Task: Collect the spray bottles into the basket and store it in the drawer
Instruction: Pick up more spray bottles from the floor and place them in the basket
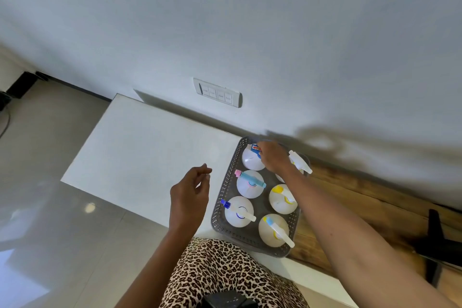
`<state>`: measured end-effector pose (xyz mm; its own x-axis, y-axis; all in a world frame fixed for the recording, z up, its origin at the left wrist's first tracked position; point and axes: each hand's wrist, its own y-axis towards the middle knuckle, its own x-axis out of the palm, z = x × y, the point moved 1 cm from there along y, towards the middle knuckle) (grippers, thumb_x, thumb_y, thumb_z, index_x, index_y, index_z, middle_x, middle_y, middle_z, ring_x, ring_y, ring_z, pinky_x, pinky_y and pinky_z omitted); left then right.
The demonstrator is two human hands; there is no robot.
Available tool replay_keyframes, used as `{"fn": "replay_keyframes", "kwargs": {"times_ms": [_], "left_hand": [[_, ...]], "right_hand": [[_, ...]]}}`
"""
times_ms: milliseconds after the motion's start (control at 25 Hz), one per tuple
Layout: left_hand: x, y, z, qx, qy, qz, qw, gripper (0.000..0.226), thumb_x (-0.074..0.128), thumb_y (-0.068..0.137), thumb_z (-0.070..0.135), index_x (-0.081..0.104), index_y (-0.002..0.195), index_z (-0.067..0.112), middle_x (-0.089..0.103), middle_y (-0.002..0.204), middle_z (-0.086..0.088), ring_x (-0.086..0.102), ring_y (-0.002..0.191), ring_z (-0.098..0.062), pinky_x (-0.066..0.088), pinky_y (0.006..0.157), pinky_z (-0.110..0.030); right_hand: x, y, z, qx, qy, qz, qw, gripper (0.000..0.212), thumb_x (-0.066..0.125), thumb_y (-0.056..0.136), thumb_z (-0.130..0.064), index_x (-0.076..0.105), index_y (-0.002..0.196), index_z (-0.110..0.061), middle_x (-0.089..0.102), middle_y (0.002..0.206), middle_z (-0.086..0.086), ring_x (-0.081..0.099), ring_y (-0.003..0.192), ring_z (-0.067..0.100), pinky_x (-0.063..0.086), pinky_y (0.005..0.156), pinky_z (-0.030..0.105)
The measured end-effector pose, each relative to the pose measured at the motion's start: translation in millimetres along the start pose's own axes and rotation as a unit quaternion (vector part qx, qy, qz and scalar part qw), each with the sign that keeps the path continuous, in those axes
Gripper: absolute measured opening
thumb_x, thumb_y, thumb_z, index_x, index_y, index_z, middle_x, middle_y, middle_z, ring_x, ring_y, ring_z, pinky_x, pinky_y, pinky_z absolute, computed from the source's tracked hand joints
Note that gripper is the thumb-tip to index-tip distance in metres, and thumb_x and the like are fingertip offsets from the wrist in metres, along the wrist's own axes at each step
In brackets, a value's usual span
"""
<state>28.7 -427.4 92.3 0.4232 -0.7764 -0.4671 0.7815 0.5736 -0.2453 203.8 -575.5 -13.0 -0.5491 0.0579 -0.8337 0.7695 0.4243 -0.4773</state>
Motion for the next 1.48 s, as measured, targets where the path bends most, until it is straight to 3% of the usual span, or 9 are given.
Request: {"fn": "replay_keyframes", "kwargs": {"times_ms": [400, 560, 840, 960, 1080, 1200, 1280, 1400, 1480], "left_hand": [[-1, 14, -3, 0.008, 0.008, -0.021, 1.0, 0.013, 0.057, 0.087, 0.007, 0.066, 0.094, 0.013, 0.065, 0.098, 0.011, 0.061, 0.089, -0.001, 0.038, 0.069, 0.006], [0, 28, -4, 0.045, 0.024, -0.064, 0.997, 0.013, 0.057, 0.087, 0.006, 0.066, 0.094, 0.012, 0.064, 0.096, 0.012, 0.061, 0.087, -0.001, 0.037, 0.069, 0.007], [8, 72, -4, 0.148, 0.07, -0.196, 0.967, 0.013, 0.057, 0.085, 0.003, 0.066, 0.093, 0.007, 0.066, 0.096, 0.005, 0.062, 0.087, -0.009, 0.035, 0.07, 0.008], [14, 96, -5, 0.214, 0.108, -0.251, 0.938, 0.013, 0.058, 0.085, 0.004, 0.066, 0.095, 0.007, 0.07, 0.098, -0.004, 0.064, 0.083, -0.014, 0.039, 0.076, 0.002], [25, 120, -1, 0.261, 0.14, -0.274, 0.915, 0.015, 0.059, 0.086, 0.01, 0.064, 0.1, 0.008, 0.07, 0.103, -0.01, 0.066, 0.09, -0.026, 0.045, 0.084, -0.023], [55, 147, 9, 0.282, 0.18, -0.304, 0.892, 0.023, 0.054, 0.089, 0.027, 0.061, 0.103, 0.01, 0.07, 0.105, -0.012, 0.061, 0.074, -0.019, 0.035, 0.068, -0.017], [88, 167, 18, 0.27, 0.224, -0.333, 0.875, 0.035, 0.044, 0.093, 0.037, 0.059, 0.106, 0.009, 0.068, 0.106, -0.019, 0.061, 0.077, -0.024, 0.034, 0.069, -0.023], [136, 195, 26, 0.251, 0.303, -0.393, 0.831, 0.052, 0.028, 0.096, 0.044, 0.053, 0.112, 0.002, 0.059, 0.114, -0.028, 0.054, 0.107, -0.039, 0.04, 0.088, -0.04], [166, 210, 28, 0.197, 0.31, -0.451, 0.813, 0.063, 0.018, 0.095, 0.051, 0.054, 0.117, 0.004, 0.055, 0.125, -0.023, 0.047, 0.119, -0.036, 0.034, 0.1, -0.042]], "right_hand": [[12, -12, 8, 0.018, 0.05, 0.048, 0.997, 0.047, 0.046, 0.092, -0.004, 0.038, 0.138, -0.01, 0.052, 0.135, 0.014, 0.05, 0.121, 0.03, 0.043, 0.096, 0.039], [7, -35, 7, 0.061, 0.117, 0.117, 0.984, 0.046, 0.047, 0.093, -0.007, 0.04, 0.137, -0.011, 0.052, 0.137, 0.012, 0.05, 0.123, 0.027, 0.043, 0.097, 0.036], [20, -97, -13, 0.188, 0.286, 0.261, 0.903, 0.031, 0.055, 0.09, -0.009, 0.057, 0.12, -0.005, 0.064, 0.119, 0.016, 0.059, 0.111, 0.028, 0.047, 0.09, 0.032], [36, -121, -30, 0.278, 0.337, 0.322, 0.84, 0.028, 0.056, 0.089, -0.009, 0.059, 0.117, -0.006, 0.065, 0.117, 0.013, 0.059, 0.109, 0.025, 0.047, 0.091, 0.032], [56, -144, -48, 0.36, 0.379, 0.376, 0.765, 0.029, 0.055, 0.089, -0.01, 0.059, 0.117, -0.008, 0.063, 0.119, 0.012, 0.056, 0.111, 0.025, 0.044, 0.092, 0.031], [82, -166, -63, 0.447, 0.415, 0.429, 0.666, 0.033, 0.057, 0.088, -0.01, 0.056, 0.121, -0.009, 0.059, 0.125, 0.011, 0.053, 0.115, 0.024, 0.046, 0.097, 0.039], [101, -173, -66, 0.496, 0.458, 0.456, 0.581, 0.035, 0.057, 0.09, -0.015, 0.053, 0.123, -0.009, 0.056, 0.128, 0.01, 0.052, 0.114, 0.022, 0.047, 0.096, 0.039], [134, -174, -64, 0.56, 0.527, 0.473, 0.43, 0.031, 0.049, 0.095, -0.022, 0.051, 0.123, -0.01, 0.054, 0.129, 0.012, 0.051, 0.11, 0.019, 0.043, 0.089, 0.031], [163, -169, -66, 0.606, 0.573, 0.448, 0.321, 0.03, 0.045, 0.097, -0.021, 0.051, 0.122, -0.009, 0.055, 0.127, 0.013, 0.05, 0.11, 0.022, 0.038, 0.089, 0.031]]}}
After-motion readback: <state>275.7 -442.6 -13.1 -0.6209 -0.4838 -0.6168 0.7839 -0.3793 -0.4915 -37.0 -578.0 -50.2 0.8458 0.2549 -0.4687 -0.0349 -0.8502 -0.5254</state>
